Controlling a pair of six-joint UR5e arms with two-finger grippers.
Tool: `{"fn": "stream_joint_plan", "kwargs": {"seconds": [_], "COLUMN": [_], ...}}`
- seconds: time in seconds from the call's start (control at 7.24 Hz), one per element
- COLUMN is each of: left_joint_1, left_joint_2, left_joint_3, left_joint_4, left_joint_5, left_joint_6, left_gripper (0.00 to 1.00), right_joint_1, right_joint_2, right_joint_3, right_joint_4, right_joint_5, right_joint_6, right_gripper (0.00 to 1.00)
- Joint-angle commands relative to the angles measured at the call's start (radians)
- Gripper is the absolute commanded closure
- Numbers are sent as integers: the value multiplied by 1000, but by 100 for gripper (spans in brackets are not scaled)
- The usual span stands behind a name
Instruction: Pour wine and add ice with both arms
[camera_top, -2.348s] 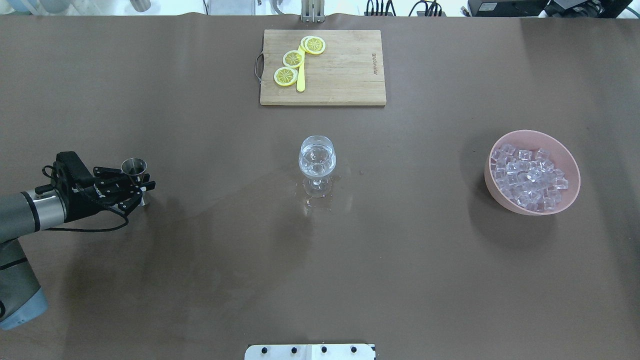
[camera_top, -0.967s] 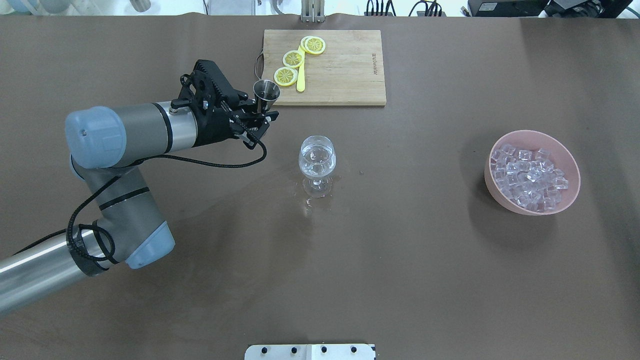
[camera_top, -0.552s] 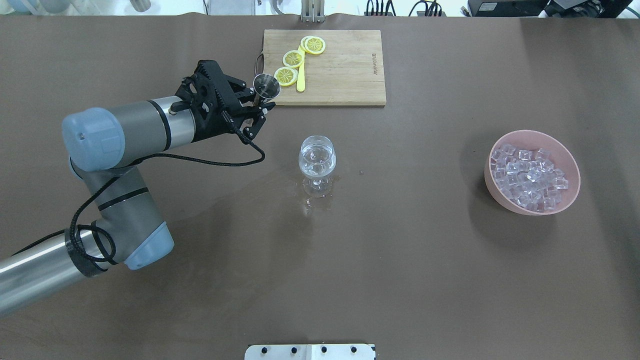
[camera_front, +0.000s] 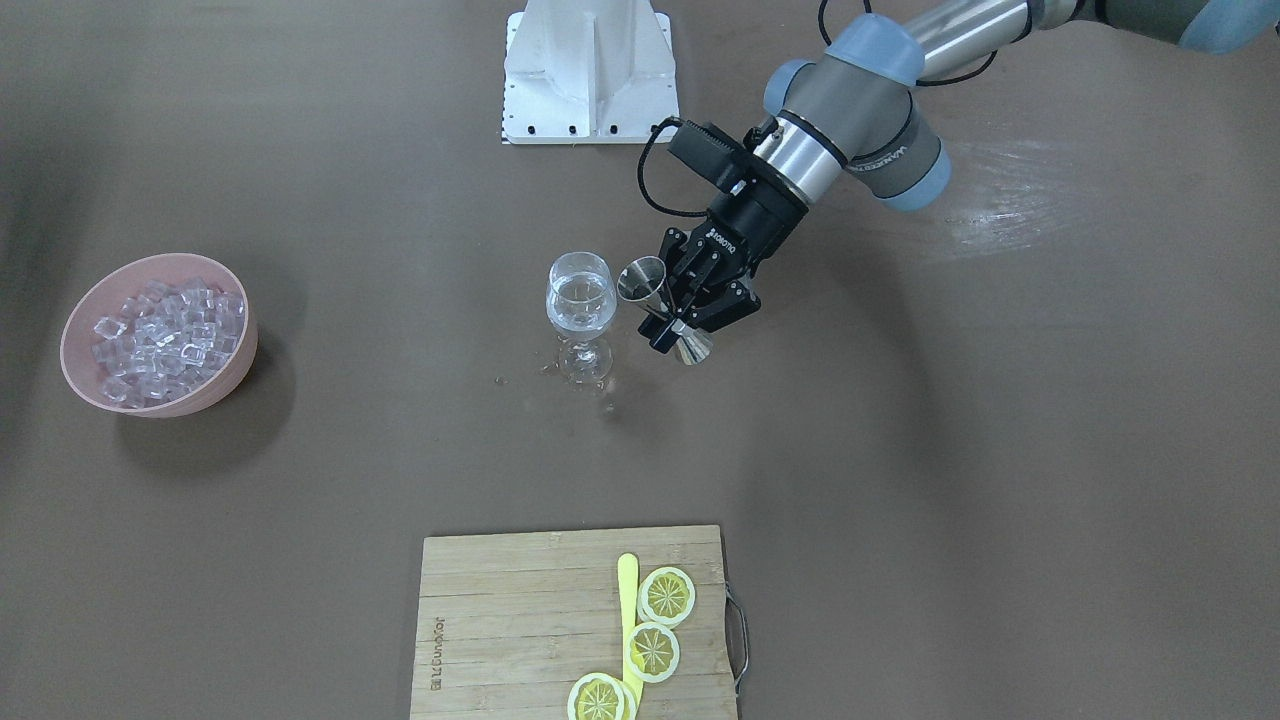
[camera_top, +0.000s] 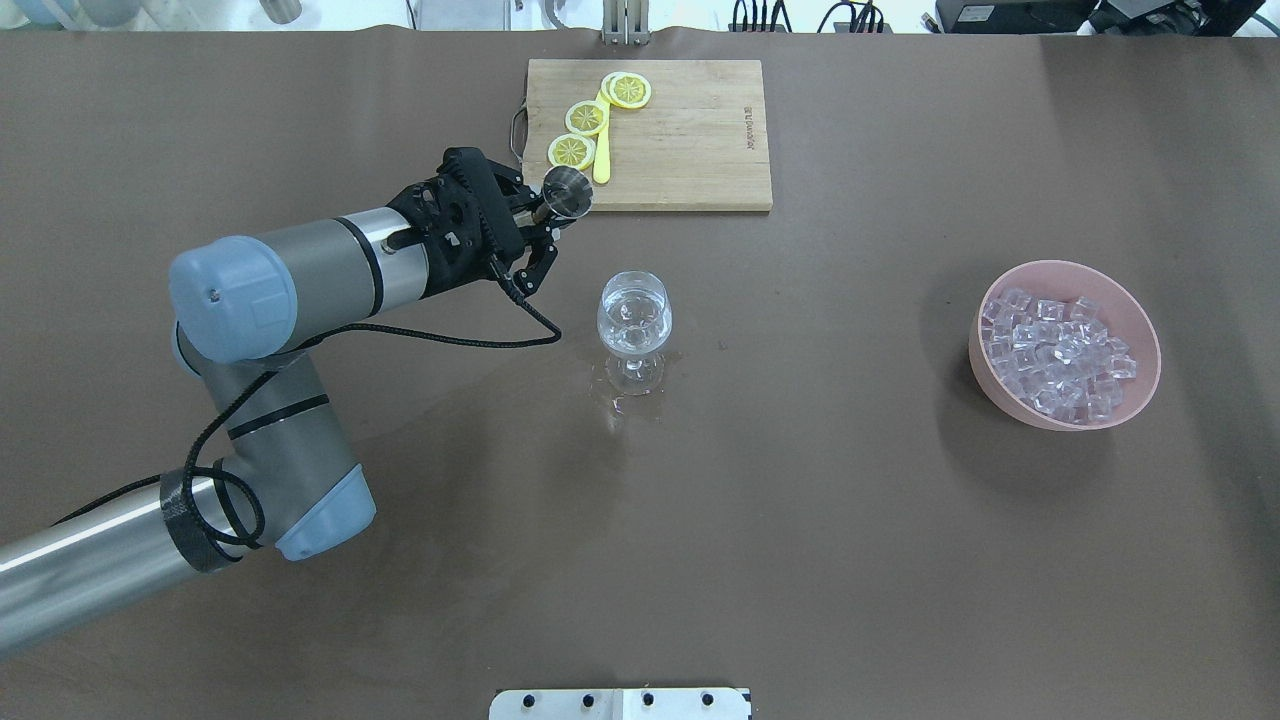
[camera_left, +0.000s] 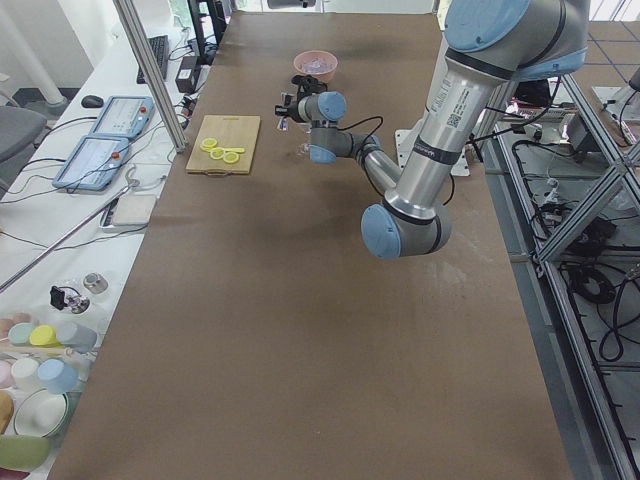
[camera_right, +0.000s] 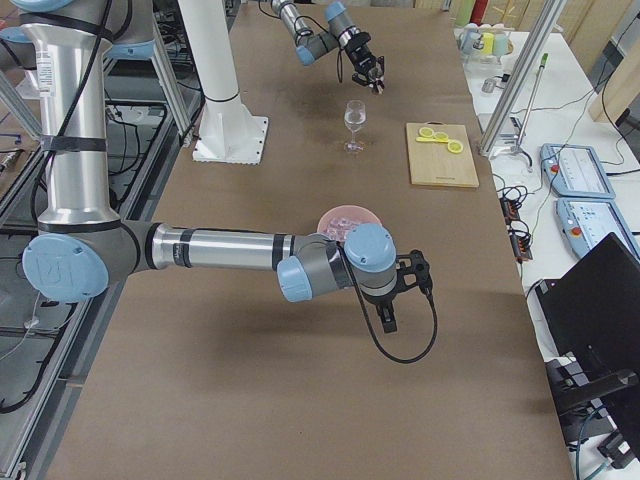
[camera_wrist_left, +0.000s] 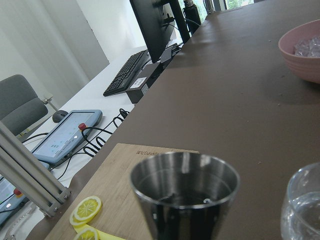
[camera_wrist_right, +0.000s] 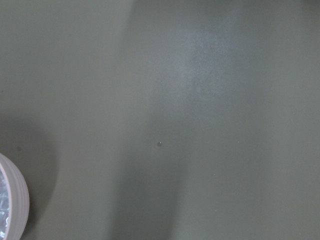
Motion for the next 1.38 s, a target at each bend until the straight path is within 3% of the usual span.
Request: {"fn": "stream_joint_plan", "kwargs": {"seconds": [0.0,0.28,1.24], "left_joint_1": [19,21,45], "left_joint_2": [-36,-38,-38], "left_joint_3": [2,-3,-1], "left_joint_4": [50,73,76], "left_joint_5": [56,78,142], "left_joint_6": [170,370,637], "left_gripper": [100,100,100], "right_joint_1": [0,3,8], "right_joint_2": [-2,-6,-17], "right_joint_3": [0,7,21], "right_joint_4": [0,-1,-1], "right_joint_5": [2,3,6], "right_joint_6": [3,18,24], "right_gripper": [0,0,0]}}
